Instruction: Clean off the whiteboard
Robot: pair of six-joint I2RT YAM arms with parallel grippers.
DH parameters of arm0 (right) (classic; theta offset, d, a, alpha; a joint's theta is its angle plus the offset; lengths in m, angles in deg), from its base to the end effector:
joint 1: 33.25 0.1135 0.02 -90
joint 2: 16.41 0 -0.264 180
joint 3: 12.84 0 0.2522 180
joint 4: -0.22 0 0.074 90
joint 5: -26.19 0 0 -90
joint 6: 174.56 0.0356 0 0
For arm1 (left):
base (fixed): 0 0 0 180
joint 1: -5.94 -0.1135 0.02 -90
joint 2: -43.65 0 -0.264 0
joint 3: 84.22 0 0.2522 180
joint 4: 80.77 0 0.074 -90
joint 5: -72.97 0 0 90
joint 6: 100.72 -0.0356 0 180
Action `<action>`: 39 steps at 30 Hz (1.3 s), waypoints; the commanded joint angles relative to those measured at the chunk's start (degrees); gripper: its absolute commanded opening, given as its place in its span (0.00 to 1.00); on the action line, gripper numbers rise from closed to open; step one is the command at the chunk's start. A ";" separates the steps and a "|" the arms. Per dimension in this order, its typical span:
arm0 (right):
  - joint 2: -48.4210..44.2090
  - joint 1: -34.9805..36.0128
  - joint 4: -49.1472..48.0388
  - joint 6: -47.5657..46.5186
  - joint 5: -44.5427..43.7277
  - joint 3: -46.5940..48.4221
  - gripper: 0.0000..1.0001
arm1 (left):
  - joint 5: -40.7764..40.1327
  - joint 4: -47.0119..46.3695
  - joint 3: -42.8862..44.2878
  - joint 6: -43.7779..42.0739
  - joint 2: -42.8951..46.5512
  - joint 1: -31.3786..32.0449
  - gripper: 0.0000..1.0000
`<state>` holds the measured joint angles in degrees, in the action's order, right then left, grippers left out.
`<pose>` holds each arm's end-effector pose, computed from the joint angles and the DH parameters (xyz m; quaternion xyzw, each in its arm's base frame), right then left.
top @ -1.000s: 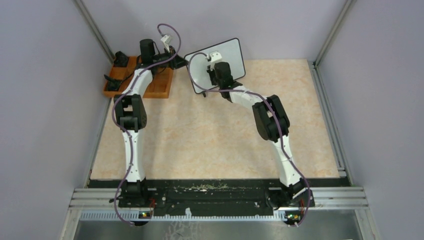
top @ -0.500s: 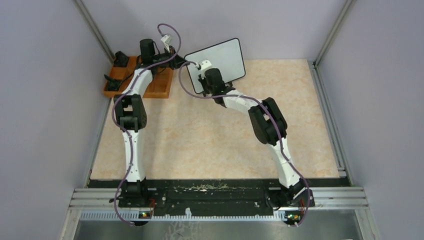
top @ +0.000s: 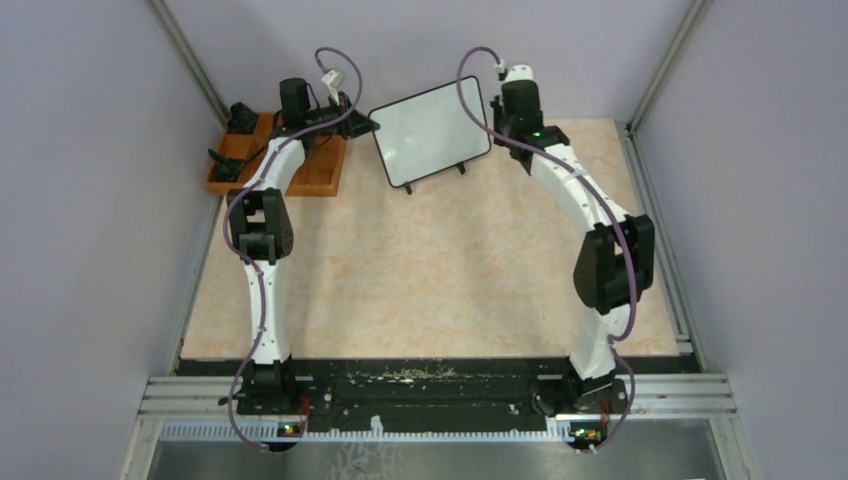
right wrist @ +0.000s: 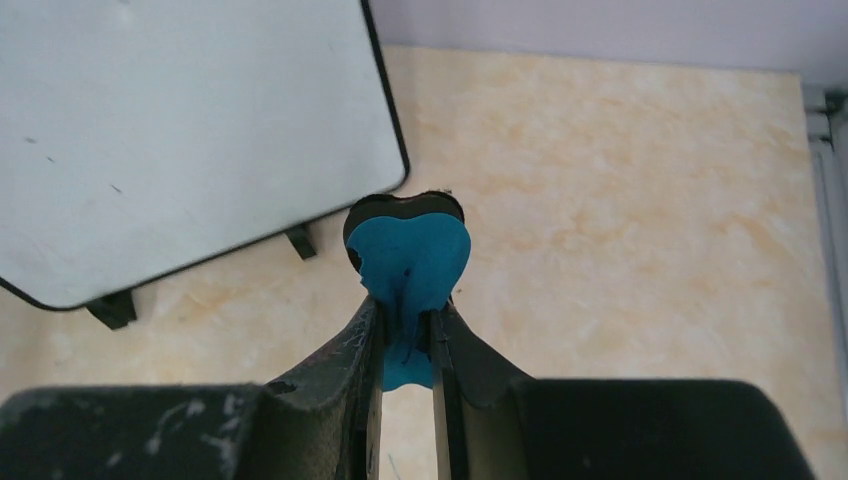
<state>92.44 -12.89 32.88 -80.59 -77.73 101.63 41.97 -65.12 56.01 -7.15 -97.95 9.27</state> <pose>0.4277 0.1496 0.3387 -0.0580 0.8469 0.0082 0.5285 0.5646 -0.0634 0.2444 0.2914 0.7003 -0.4263 0.4928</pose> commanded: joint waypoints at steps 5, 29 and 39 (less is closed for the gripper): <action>-18.93 -4.40 10.95 7.07 0.52 -19.85 0.00 | -1.10 2.40 -3.08 -3.44 0.55 0.58 0.00; -33.08 -8.17 6.29 15.45 5.18 -53.40 0.00 | -2.78 1.84 -5.81 -4.59 0.49 0.62 0.00; -26.57 -8.15 4.44 15.11 8.36 -52.73 0.00 | -3.37 1.90 -6.30 -4.94 0.50 0.62 0.00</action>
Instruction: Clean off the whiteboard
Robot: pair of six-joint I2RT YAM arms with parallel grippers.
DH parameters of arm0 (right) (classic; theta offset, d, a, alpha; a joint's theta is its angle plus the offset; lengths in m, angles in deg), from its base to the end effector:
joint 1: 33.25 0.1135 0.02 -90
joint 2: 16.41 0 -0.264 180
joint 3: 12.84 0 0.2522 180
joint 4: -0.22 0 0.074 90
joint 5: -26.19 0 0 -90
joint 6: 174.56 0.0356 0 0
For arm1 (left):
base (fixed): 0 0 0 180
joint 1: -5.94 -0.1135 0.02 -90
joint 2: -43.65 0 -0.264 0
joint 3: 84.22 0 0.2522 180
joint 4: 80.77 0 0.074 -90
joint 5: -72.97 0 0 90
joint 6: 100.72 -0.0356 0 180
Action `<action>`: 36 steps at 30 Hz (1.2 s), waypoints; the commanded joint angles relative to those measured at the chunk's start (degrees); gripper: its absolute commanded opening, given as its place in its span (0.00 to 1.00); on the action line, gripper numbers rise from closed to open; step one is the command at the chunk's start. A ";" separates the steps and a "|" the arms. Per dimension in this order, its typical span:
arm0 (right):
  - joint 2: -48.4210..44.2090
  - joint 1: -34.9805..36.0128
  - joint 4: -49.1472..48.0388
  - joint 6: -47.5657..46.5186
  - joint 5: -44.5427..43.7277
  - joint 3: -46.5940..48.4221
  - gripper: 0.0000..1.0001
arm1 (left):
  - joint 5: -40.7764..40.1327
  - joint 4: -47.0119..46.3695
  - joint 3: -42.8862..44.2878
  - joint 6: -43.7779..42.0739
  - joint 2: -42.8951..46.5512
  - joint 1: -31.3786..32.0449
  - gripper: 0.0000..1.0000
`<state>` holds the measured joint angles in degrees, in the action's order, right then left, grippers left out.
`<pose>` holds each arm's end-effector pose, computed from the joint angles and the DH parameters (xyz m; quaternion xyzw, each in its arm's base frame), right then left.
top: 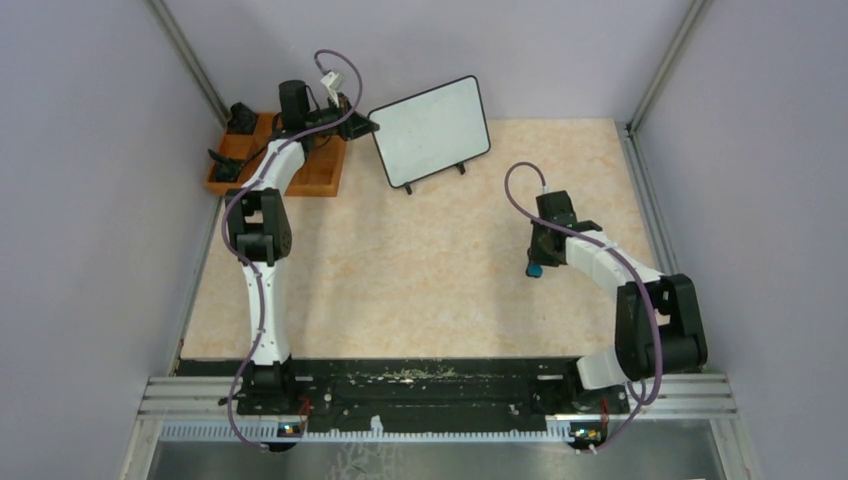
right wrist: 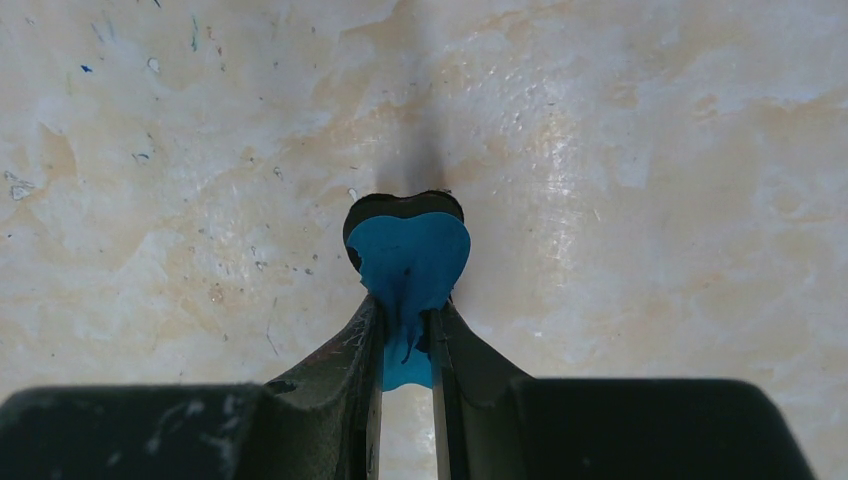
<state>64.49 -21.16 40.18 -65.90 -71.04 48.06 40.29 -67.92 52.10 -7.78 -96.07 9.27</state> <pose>0.2649 0.0522 0.1933 0.0715 0.9614 0.0099 0.2655 0.5600 -0.0626 0.2431 0.2902 0.7010 -0.4119 0.5048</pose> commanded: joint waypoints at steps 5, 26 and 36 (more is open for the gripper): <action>2.32 0.11 -3.32 0.16 2.64 0.86 0.07 | -2.08 4.85 -2.44 -4.67 -1.34 0.62 0.00; -1.95 0.14 -3.66 -0.99 3.02 0.23 0.52 | -3.33 5.46 -3.57 -5.63 -0.01 0.66 0.46; -1.61 0.12 -3.69 -1.08 2.17 -0.01 0.52 | -1.34 6.09 -7.03 -6.00 3.63 -0.04 0.55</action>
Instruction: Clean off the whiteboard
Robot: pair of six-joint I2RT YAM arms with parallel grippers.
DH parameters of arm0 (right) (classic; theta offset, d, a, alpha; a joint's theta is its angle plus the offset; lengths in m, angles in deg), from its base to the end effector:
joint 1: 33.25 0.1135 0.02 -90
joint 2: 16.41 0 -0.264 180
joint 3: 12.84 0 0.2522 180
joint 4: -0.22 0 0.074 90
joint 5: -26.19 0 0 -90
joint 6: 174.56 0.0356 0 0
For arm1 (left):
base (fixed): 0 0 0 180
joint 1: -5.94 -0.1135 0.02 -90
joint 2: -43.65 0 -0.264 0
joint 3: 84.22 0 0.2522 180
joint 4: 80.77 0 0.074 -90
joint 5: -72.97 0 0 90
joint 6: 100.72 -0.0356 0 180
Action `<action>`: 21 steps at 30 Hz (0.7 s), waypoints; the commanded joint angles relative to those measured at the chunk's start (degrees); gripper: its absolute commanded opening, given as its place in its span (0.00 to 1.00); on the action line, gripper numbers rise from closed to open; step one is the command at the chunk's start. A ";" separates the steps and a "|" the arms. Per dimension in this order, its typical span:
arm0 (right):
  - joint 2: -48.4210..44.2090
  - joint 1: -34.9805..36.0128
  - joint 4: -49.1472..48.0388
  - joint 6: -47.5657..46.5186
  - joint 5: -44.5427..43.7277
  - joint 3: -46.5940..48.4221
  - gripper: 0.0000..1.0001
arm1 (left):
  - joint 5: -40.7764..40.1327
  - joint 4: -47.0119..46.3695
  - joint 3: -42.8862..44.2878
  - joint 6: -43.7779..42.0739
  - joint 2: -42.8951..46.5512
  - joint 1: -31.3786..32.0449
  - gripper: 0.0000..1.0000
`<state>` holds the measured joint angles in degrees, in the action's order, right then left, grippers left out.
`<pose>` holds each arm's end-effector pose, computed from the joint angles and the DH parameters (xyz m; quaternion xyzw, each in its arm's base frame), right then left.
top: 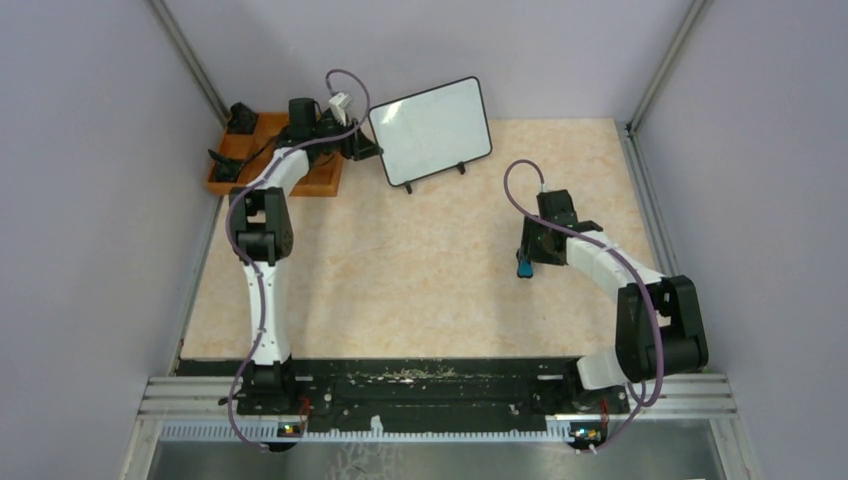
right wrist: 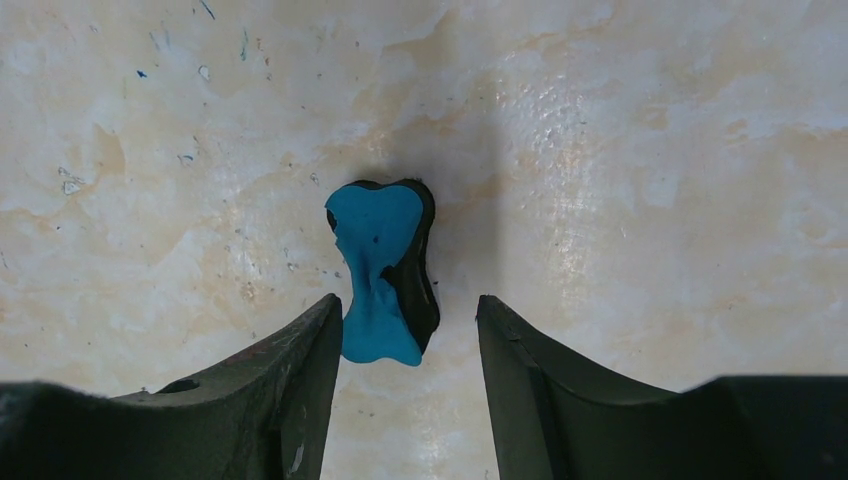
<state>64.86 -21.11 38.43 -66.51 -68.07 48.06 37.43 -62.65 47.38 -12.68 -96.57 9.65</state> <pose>0.2679 0.0549 0.1932 0.0596 0.9602 0.0359 0.2706 0.5538 -0.0649 0.2020 0.2771 0.7443 -0.3967 0.4603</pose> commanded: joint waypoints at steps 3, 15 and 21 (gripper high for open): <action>-2.38 0.09 -2.16 -0.33 -0.71 -0.24 0.52 | 1.96 -0.08 -5.68 -1.04 7.01 -0.94 0.57; -5.44 0.08 -4.79 0.37 -0.90 -2.03 0.52 | -2.29 -8.60 -27.69 0.73 22.47 -6.74 0.65; -7.70 0.67 -7.85 0.98 -2.30 -4.39 0.51 | -18.05 -17.24 -49.52 -1.84 38.28 -6.94 0.66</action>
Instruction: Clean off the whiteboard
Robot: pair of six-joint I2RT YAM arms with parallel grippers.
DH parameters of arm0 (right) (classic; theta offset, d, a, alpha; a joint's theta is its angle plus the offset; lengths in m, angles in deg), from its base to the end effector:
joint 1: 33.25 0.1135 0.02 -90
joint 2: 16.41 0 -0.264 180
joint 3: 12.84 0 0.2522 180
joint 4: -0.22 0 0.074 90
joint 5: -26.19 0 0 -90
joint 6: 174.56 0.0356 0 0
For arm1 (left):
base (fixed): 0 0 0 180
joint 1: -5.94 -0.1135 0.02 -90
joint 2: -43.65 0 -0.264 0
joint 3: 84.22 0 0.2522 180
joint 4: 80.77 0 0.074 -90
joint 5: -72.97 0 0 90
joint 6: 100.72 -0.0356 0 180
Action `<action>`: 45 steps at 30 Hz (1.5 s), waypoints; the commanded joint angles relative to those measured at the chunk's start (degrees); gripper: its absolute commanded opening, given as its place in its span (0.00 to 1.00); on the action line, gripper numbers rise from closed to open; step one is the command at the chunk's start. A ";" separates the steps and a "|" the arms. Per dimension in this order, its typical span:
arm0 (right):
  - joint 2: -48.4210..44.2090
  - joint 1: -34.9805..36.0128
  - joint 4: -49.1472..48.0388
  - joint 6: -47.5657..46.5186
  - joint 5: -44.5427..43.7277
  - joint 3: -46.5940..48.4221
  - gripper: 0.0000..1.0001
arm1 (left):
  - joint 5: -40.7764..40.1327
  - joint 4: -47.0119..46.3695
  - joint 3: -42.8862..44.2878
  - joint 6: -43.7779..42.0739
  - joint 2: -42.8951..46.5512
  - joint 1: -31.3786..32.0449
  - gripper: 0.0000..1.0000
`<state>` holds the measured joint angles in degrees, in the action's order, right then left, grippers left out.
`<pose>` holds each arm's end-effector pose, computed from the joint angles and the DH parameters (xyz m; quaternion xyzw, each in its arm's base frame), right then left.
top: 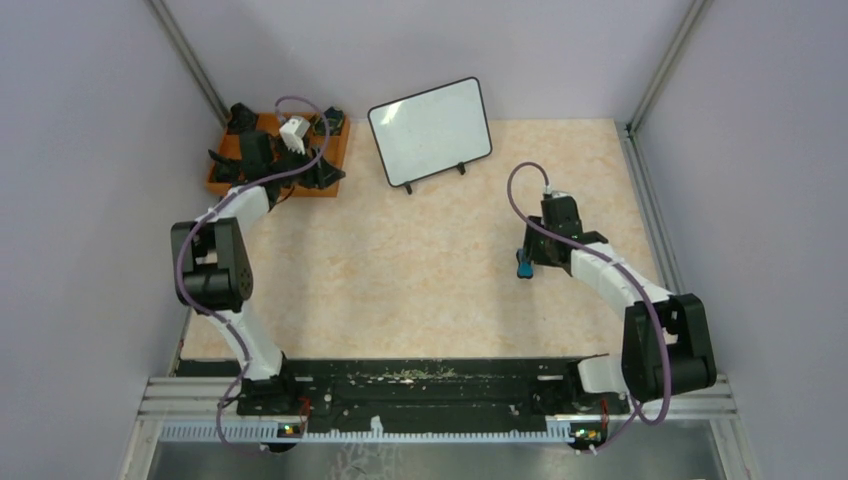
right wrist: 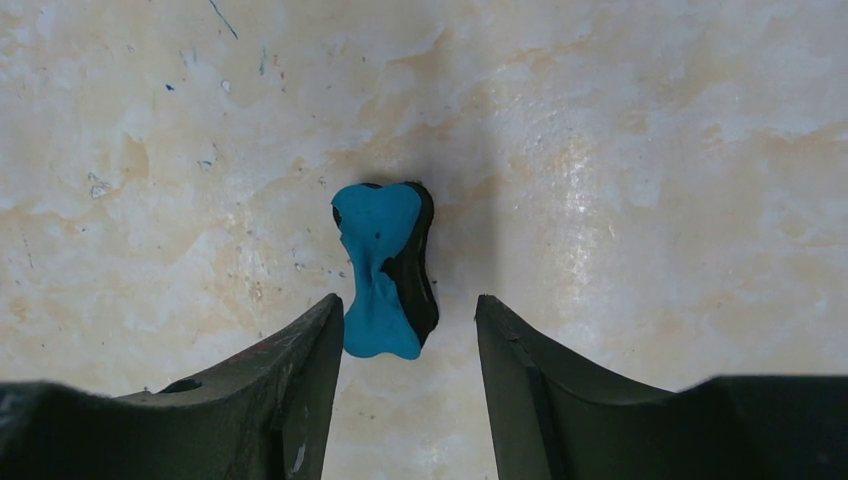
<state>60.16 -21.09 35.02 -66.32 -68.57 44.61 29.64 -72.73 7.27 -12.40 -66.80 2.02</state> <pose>0.2562 0.0522 0.1992 0.0632 0.9480 0.0430 0.3089 0.4392 0.0041 0.2342 0.1916 0.7868 -0.3139 0.4957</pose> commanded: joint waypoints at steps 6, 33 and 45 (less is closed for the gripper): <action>-5.44 4.41 -8.92 1.80 -8.12 -3.82 0.51 | -23.58 -13.09 -27.67 0.08 21.75 0.74 0.66; -15.32 8.15 -61.35 -16.58 -30.08 -27.13 0.51 | -42.34 -55.20 -61.97 0.72 28.08 2.27 0.66; 1.59 7.19 -75.60 -27.10 -31.43 -25.17 0.50 | -45.04 -70.16 -65.34 -2.00 19.63 5.55 0.66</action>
<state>60.31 -13.20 -29.96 -89.16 -99.91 17.99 -13.94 -135.26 -57.07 -12.53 -46.76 6.41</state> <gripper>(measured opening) 0.503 0.663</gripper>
